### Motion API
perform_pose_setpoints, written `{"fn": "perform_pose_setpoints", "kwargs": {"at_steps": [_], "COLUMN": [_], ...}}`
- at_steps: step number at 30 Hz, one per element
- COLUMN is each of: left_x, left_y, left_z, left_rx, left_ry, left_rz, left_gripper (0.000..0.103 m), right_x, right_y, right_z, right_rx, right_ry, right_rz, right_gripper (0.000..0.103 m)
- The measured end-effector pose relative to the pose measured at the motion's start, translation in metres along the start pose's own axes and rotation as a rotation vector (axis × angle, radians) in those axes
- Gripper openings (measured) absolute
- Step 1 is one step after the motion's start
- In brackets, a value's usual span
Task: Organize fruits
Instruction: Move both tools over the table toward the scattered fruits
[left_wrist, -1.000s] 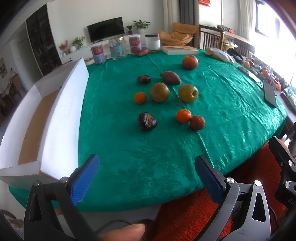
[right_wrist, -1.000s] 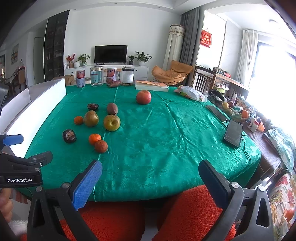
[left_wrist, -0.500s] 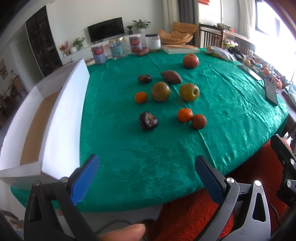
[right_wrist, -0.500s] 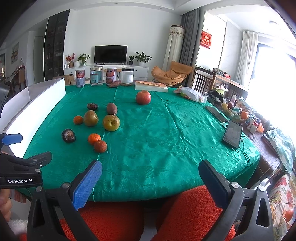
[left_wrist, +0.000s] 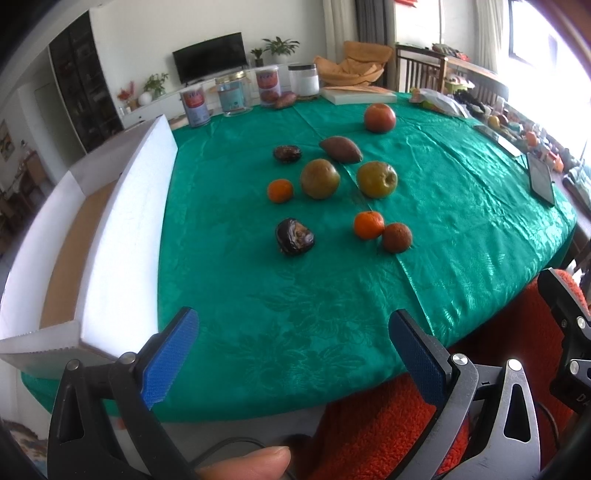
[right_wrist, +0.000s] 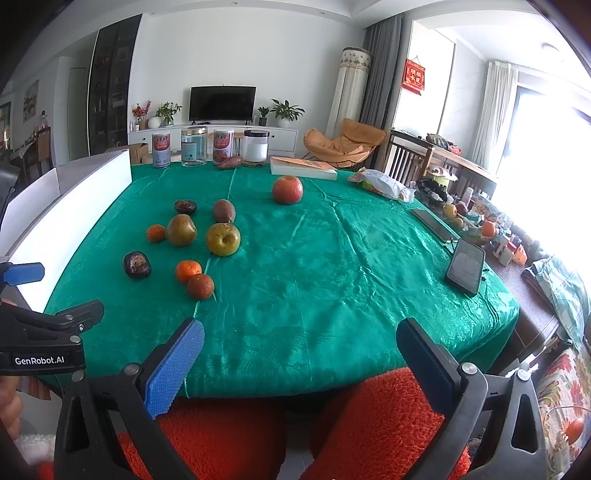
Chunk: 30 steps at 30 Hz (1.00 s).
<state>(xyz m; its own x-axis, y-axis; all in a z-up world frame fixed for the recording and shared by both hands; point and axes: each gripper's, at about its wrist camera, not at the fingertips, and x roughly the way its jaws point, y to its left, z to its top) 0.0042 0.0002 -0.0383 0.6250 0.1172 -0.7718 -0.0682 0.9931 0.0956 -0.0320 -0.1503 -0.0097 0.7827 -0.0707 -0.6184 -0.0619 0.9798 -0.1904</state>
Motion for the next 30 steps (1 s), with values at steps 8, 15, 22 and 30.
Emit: {"fn": "perform_pose_setpoints", "kwargs": {"at_steps": [8,15,22,30], "left_x": [0.002,0.005,0.005,0.011], "left_y": [-0.001,-0.001,-0.001,-0.003], "left_z": [-0.001,-0.001,-0.002,-0.004], "left_rx": [0.005,0.005,0.003,-0.001], "left_ry": [0.008,0.02,0.024,0.053], "left_rz": [0.005,0.003,0.002,-0.006], "left_gripper": [0.103,0.103,0.103,0.103], "right_x": [0.003,0.006,0.013,0.018], "right_y": [0.002,0.003,0.002,0.002], "right_z": [-0.001,-0.002,0.001,0.005], "right_rx": [-0.006,-0.007,0.01,0.018], "right_ry": [0.012,0.027,0.068,0.118], "right_rz": [-0.001,-0.007,-0.004,-0.005], "right_gripper": [0.103,0.103,0.103,0.103]}}
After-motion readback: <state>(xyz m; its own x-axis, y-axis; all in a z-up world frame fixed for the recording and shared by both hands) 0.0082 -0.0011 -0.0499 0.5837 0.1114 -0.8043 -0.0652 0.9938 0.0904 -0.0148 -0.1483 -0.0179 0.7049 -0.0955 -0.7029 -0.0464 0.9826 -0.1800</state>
